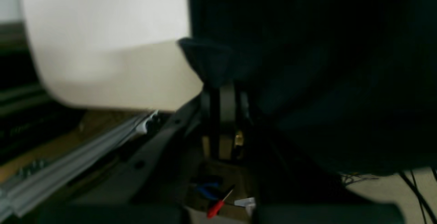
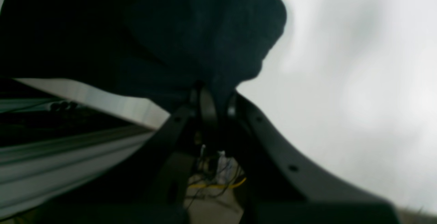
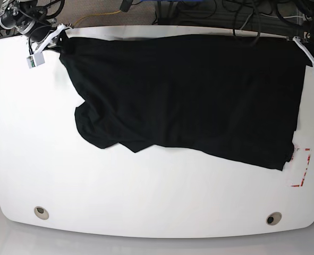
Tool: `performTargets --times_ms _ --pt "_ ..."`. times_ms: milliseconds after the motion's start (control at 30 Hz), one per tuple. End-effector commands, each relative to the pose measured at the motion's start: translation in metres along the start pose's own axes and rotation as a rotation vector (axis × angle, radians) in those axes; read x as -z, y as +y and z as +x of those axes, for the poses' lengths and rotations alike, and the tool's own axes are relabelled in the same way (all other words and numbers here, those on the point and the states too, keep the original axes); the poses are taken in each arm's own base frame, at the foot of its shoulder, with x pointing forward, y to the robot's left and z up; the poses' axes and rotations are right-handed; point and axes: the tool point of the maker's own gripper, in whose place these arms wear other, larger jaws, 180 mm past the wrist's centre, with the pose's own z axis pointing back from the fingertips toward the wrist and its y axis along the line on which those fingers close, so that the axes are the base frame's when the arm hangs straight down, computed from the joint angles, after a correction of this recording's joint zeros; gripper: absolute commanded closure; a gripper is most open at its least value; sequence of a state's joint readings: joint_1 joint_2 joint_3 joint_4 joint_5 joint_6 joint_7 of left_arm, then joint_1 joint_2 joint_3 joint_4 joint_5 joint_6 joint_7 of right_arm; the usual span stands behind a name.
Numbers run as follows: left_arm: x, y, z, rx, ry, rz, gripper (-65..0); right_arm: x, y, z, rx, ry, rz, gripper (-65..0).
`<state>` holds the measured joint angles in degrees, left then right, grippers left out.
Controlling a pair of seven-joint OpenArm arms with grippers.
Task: Fold the T-shirt properly
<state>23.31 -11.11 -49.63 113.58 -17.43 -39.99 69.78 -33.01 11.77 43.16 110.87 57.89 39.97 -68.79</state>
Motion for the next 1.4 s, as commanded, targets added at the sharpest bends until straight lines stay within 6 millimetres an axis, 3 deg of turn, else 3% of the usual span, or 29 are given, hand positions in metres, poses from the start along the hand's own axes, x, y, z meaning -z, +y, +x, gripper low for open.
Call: performTargets --times_ms 0,167,400,533,600,867,1067,1200,1367 --pt "-0.006 0.012 0.004 0.010 -0.015 0.037 0.0 -0.009 -0.004 0.007 -0.012 -0.031 -0.019 0.0" --pt "-0.010 0.020 0.015 -0.010 -0.055 0.062 0.0 -0.006 0.003 0.011 -0.003 -0.060 -0.008 0.0" --pt "-0.007 0.016 0.048 -0.056 -0.150 0.055 0.0 -0.002 0.003 0.041 -0.039 -0.135 0.004 0.0" --pt "-0.003 0.005 0.081 -0.049 -0.223 0.026 0.0 0.003 0.003 0.070 -0.072 -0.205 0.010 0.0" --pt "-0.001 -0.005 0.095 -0.020 -0.246 0.000 0.0 0.007 -0.002 0.075 -0.065 -0.215 0.006 0.0" --pt "0.006 -0.068 0.164 0.135 -0.357 -0.154 0.0 0.024 -0.039 0.123 -0.079 -0.263 -0.074 0.0" --pt "0.000 -0.101 0.219 0.212 -0.458 -0.230 0.0 0.033 -0.065 0.164 -0.112 -0.267 -0.128 0.0" --pt "-0.018 -0.108 0.267 0.173 -0.559 -0.246 0.0 0.040 -0.070 0.200 -0.154 -0.273 -0.126 0.0" --pt "-0.048 -0.100 0.317 0.129 -0.679 -0.229 0.0 0.043 -0.073 0.251 -0.201 -0.296 -0.097 0.0"
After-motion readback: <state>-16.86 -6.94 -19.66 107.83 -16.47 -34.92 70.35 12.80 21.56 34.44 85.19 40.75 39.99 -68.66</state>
